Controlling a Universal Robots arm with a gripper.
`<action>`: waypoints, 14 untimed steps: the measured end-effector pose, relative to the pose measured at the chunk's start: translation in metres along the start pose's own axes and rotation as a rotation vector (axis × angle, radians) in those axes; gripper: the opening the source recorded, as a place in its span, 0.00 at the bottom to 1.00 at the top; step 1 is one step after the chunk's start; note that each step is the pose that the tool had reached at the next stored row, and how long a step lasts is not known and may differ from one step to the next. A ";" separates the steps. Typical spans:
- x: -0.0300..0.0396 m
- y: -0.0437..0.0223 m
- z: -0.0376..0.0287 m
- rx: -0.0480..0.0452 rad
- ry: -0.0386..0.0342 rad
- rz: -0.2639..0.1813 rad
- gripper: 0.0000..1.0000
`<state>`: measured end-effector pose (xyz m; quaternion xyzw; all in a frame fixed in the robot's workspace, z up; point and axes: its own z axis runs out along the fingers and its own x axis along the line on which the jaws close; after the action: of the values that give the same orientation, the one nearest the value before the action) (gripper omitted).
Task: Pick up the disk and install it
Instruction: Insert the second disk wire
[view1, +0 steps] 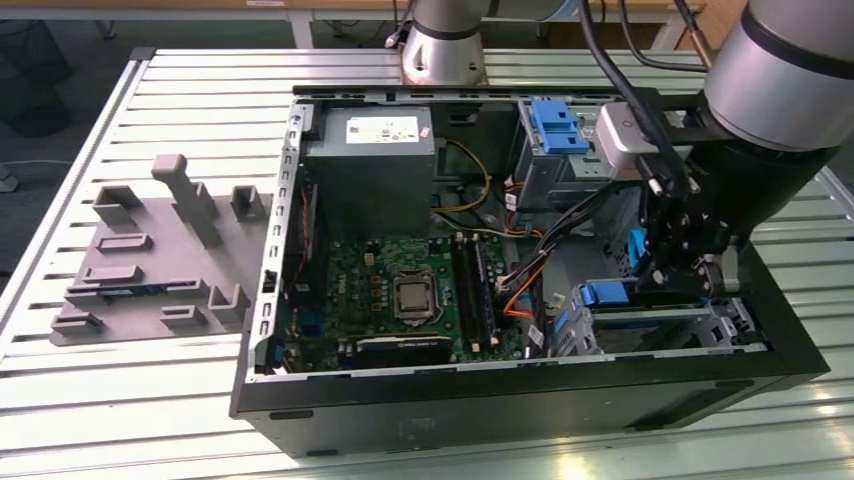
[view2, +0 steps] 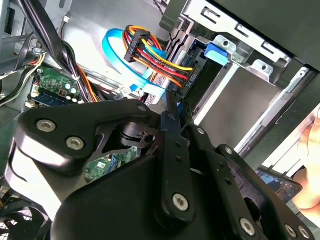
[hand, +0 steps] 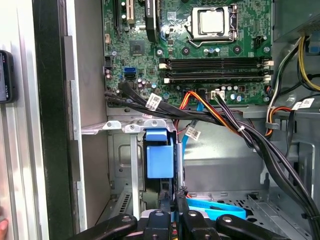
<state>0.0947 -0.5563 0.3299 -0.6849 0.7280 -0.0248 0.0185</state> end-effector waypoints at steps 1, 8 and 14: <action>0.0002 0.0000 0.0005 0.0000 -0.0007 0.000 0.16; 0.0003 0.0000 0.0010 -0.0001 -0.0019 0.000 0.16; 0.0003 -0.0002 -0.0032 -0.0001 -0.0022 0.000 0.24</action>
<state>0.0947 -0.5566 0.3331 -0.6849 0.7280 -0.0240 0.0192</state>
